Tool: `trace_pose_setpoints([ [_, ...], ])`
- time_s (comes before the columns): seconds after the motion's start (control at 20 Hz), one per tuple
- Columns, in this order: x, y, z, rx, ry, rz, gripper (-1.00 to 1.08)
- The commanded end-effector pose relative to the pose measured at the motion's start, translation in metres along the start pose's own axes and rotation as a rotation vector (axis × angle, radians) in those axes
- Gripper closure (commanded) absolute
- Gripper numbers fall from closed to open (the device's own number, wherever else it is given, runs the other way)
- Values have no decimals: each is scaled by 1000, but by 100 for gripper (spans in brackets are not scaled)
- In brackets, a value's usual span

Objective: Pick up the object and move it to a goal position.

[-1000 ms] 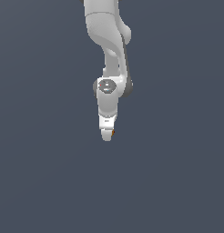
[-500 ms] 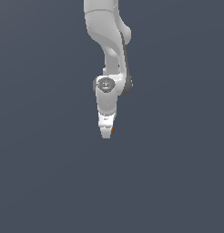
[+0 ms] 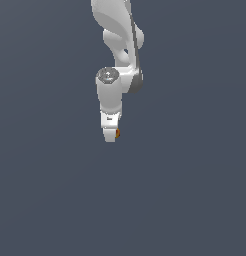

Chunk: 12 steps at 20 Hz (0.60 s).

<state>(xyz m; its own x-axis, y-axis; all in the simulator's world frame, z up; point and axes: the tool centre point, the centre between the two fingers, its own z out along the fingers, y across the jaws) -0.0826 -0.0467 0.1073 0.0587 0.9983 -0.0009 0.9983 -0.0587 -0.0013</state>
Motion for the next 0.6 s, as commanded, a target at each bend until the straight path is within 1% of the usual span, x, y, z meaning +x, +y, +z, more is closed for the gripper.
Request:
trace_pose_setpoints([
  [0.0,-9,-4,-23,-2,0,0,108],
  [0.3,-28,-12,-69,-2,2,0,108],
  [0.55,-39,-16,-97,-2,3,0,108],
])
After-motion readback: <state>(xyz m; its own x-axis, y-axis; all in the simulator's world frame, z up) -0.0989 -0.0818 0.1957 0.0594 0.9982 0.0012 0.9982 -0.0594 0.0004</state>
